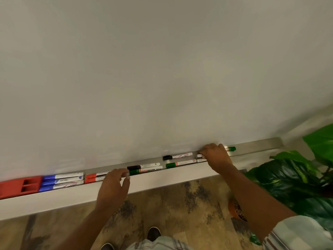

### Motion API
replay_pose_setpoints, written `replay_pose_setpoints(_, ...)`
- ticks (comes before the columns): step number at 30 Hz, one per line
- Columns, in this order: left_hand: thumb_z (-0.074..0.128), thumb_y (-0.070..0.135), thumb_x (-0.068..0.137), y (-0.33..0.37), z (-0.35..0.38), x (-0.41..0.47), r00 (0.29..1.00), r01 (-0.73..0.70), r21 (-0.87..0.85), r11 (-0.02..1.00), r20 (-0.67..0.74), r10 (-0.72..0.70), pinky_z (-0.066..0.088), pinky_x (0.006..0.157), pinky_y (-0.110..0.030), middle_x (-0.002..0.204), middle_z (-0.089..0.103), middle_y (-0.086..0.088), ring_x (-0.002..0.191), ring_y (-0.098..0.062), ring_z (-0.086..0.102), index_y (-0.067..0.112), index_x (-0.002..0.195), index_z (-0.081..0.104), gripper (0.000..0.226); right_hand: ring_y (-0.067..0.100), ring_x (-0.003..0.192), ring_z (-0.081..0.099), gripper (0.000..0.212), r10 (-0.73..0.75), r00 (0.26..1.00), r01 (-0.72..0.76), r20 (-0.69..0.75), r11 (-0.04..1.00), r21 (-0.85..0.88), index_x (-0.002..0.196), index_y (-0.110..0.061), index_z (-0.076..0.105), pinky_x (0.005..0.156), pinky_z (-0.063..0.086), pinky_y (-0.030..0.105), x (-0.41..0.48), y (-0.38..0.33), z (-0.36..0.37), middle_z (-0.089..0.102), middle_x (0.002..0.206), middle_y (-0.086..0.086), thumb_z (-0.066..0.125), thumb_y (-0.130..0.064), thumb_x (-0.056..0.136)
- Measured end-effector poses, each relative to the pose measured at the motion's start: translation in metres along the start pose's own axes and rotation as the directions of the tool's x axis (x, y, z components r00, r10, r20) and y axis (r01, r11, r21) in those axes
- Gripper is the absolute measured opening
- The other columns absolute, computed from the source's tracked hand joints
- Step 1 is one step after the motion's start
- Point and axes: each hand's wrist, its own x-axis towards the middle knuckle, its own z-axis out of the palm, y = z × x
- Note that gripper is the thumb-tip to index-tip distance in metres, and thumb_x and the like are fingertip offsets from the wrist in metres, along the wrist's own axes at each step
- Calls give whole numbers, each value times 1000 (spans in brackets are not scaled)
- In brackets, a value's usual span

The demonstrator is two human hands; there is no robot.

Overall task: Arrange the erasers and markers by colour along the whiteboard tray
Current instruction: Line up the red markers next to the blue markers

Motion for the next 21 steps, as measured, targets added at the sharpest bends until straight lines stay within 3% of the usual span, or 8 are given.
replay_pose_setpoints(6, 70, 16, 98, 10, 2, -2, 1000, -1, 9, 1000, 9, 1, 52, 80, -32, 107, 71, 1, 94, -17, 63, 16, 117, 72, 19, 24, 127, 55, 36, -96, 993, 90, -72, 993, -79, 131, -22, 63, 109, 37, 40, 2, 0, 9, 63, 135, 1, 51, -10, 99)
replay_pose_setpoints(11, 71, 15, 97, 15, 2, -1, 1000, -2, 18, 1000, 6, 2, 50, 83, -30, 106, 71, 0, 96, -18, 64, 15, 117, 72, 20, 31, 109, 61, 32, -132, 957, 116, -258, 990, -75, 120, -12, 66, 95, 44, 42, -6, -3, 18, 68, 119, 10, 43, -11, 97)
replay_pose_setpoints(16, 70, 20, 99, 15, 5, -6, 1000, 5, 39, 999, 4, -5, 53, 96, -35, 119, 71, -1, 109, -19, 64, 16, 122, 71, 24, 29, 93, 59, 17, -157, 824, 172, -545, 985, -23, 114, -11, 63, 85, 45, 42, -7, -21, 13, 71, 102, 10, 55, -13, 100)
replay_pose_setpoints(19, 69, 24, 100, 16, 5, -9, 1000, 7, 48, 999, 22, -8, 53, 106, -41, 128, 70, -3, 119, -22, 64, 17, 127, 69, 28, 28, 97, 60, 35, -139, 744, 238, -654, 969, 65, 136, -9, 58, 85, 48, 41, -11, -46, -3, 70, 109, 11, 59, -14, 101)
replay_pose_setpoints(21, 65, 28, 102, 18, 5, -11, 998, 5, 70, 998, 55, -9, 47, 115, -47, 139, 67, -4, 132, -25, 59, 19, 134, 67, 33, 27, 98, 62, 41, -94, 701, 285, -707, 946, 157, 140, -9, 56, 83, 53, 39, -15, -68, -16, 70, 110, 12, 63, -14, 99)
